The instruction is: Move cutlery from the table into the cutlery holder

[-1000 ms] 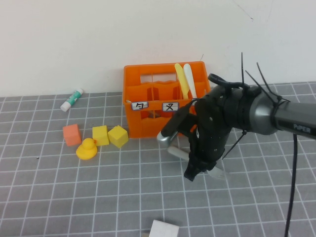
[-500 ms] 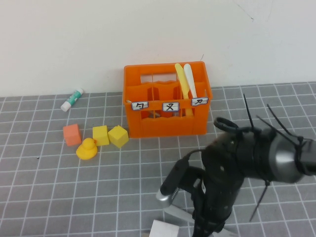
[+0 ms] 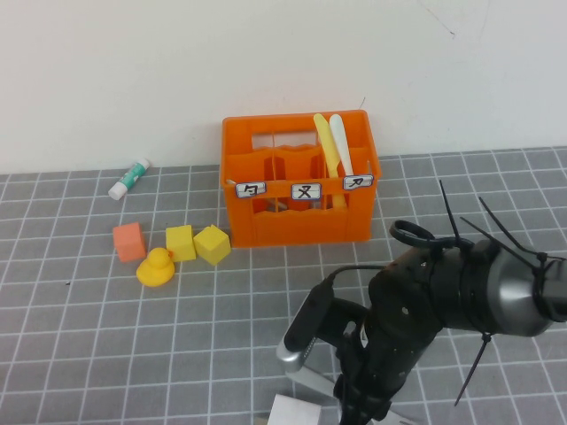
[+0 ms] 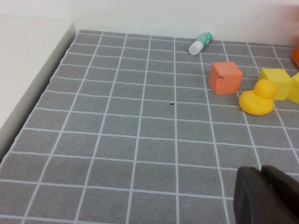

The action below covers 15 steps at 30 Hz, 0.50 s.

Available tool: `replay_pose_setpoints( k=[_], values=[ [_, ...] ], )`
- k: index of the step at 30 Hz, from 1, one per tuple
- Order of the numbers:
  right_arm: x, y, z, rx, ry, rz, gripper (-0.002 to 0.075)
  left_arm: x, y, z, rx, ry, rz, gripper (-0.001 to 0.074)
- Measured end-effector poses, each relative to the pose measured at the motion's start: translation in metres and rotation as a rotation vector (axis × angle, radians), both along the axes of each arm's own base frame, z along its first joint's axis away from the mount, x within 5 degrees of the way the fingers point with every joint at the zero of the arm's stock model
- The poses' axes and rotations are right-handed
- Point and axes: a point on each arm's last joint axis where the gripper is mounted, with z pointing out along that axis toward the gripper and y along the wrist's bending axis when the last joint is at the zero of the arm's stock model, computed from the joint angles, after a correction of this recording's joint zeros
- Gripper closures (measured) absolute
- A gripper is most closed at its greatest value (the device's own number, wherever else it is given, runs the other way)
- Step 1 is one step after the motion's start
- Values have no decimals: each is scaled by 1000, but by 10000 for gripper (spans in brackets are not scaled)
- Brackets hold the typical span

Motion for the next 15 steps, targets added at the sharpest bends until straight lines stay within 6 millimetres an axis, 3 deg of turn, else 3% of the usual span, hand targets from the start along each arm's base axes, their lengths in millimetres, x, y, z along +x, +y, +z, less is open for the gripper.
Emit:
replay_pose_setpoints(
  k=[5, 15],
  values=[
    [1, 3, 1, 14, -41, 93, 356, 0, 0, 0, 0, 0, 0, 736],
    [5, 8, -1, 48, -99, 135, 346, 0, 0, 0, 0, 0, 0, 736]
  ],
)
